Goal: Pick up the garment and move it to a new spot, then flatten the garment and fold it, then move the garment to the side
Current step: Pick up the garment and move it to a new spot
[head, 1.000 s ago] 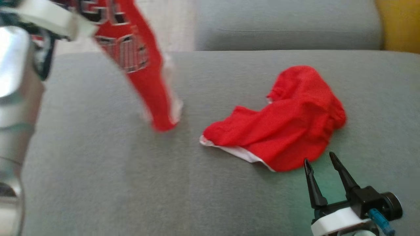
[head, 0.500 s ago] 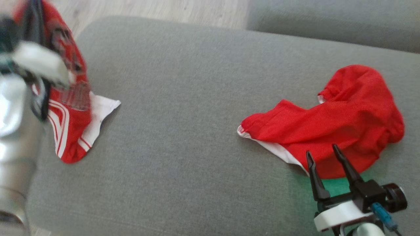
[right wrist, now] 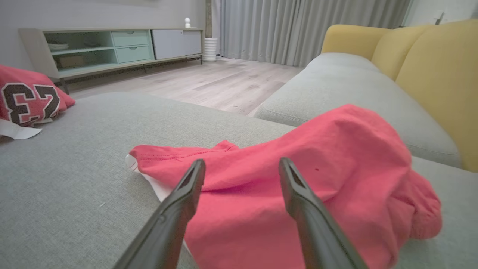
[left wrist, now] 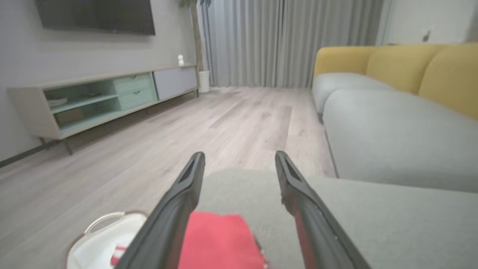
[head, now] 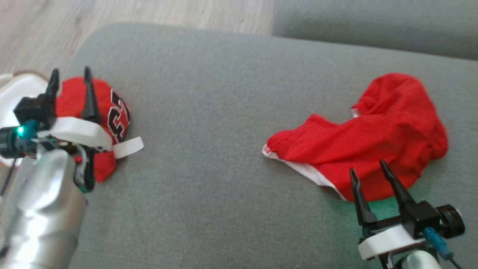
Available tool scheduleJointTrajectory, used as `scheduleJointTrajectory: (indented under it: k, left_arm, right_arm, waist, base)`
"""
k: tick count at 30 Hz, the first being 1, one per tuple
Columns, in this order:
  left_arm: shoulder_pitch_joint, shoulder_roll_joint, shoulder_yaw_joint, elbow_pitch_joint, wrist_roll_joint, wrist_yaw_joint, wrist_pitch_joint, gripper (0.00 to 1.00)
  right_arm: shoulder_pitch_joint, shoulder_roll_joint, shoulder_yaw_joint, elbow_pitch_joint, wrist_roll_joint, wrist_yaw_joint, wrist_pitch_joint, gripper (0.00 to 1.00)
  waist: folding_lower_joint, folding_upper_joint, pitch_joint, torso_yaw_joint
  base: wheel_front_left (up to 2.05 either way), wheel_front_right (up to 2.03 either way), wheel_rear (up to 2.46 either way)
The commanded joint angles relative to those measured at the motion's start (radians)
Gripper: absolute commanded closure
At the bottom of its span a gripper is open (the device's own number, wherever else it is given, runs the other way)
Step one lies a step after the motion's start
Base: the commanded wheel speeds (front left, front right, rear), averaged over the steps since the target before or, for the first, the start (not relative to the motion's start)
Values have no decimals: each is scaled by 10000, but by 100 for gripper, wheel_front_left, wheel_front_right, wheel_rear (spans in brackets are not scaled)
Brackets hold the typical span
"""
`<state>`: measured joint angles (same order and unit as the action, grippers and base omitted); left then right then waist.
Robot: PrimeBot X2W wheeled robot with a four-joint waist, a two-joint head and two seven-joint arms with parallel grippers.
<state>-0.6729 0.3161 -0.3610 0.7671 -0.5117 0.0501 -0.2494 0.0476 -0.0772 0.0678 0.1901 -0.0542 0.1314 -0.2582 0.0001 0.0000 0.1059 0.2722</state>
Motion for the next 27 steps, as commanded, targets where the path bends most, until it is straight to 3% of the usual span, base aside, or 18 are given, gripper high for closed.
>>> scheduleJointTrajectory:
  k: [1,9,15,19,27]
  left_arm:
    - [142,304,512,-781,236,174,-119,0]
    - [3673,-74,1306,-4783,1352,972,-122,0]
    - [6477,-907,1335,-7052,2323,1231,-123,0]
    - [7845,-1463,1110,-7506,3039,1074,-123,0]
    - [8953,-2138,1112,-7449,3814,915,-123,0]
  right_arm:
    - [-145,19,219,-264,-3,-7,-36,0]
    - [59,241,388,-6,90,-7,-36,0]
    - [345,265,284,-11,298,-7,-36,0]
    - [694,267,154,-18,388,-7,-36,0]
    - [1058,268,87,-5,397,-7,-36,0]
  waist:
    - [-1,0,-478,-332]
    - [-1,0,-1579,-1694]
    - [-1,0,-1931,-2456]
    - [-1,0,-2118,-2721]
    - [-1,0,-2289,-2957]
  base:
    - [0,0,0]
    - [0,0,0]
    - [0,0,0]
    - [0,0,0]
    - [0,0,0]
